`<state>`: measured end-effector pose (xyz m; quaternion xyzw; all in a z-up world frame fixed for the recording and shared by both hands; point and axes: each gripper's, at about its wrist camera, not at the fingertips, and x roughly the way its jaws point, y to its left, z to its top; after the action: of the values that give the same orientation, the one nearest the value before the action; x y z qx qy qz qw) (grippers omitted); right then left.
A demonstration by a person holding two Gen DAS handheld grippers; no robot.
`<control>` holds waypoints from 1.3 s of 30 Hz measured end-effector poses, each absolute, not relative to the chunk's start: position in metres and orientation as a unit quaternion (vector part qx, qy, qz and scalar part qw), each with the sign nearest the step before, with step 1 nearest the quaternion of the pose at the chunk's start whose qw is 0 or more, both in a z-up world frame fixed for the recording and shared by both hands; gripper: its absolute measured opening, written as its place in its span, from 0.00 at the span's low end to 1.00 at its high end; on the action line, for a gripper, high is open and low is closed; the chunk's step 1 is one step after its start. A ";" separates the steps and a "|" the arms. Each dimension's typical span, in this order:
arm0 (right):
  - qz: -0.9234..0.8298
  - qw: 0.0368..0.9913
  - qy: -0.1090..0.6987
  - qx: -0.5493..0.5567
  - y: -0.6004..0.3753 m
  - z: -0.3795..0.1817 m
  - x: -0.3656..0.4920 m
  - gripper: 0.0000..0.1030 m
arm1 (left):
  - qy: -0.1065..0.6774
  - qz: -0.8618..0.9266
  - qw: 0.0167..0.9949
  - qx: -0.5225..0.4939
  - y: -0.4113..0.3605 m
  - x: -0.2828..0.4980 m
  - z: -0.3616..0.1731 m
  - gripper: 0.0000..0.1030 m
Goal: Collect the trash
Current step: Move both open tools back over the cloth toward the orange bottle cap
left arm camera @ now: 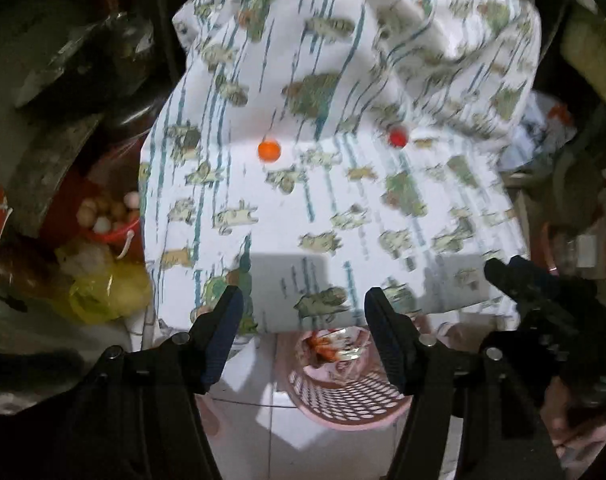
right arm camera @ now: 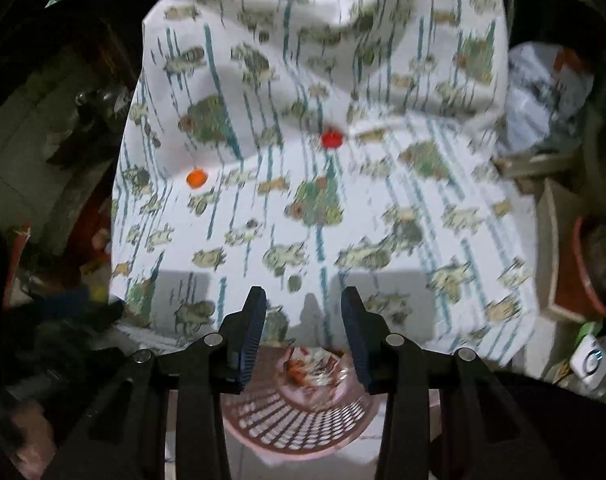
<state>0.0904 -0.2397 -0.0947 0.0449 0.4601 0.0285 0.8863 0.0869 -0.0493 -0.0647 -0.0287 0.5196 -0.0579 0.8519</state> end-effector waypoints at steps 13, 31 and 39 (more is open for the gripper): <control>0.015 0.937 0.348 0.023 -0.250 -0.014 0.076 0.41 | 0.411 -0.071 0.909 0.011 -0.048 0.078 0.036 0.59; 0.021 0.967 0.251 -0.048 -0.249 0.053 0.188 0.53 | 0.401 0.007 0.916 0.018 0.007 0.190 0.035 0.84; -0.028 0.921 0.381 -0.079 -0.250 -0.015 0.263 0.51 | 0.415 0.014 0.910 -0.006 0.017 0.232 0.015 0.84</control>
<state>0.2627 -0.2496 -0.0145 -0.0786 0.3815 -0.0280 0.9206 0.2318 0.0174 0.0145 -0.0060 0.4152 0.0141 0.9096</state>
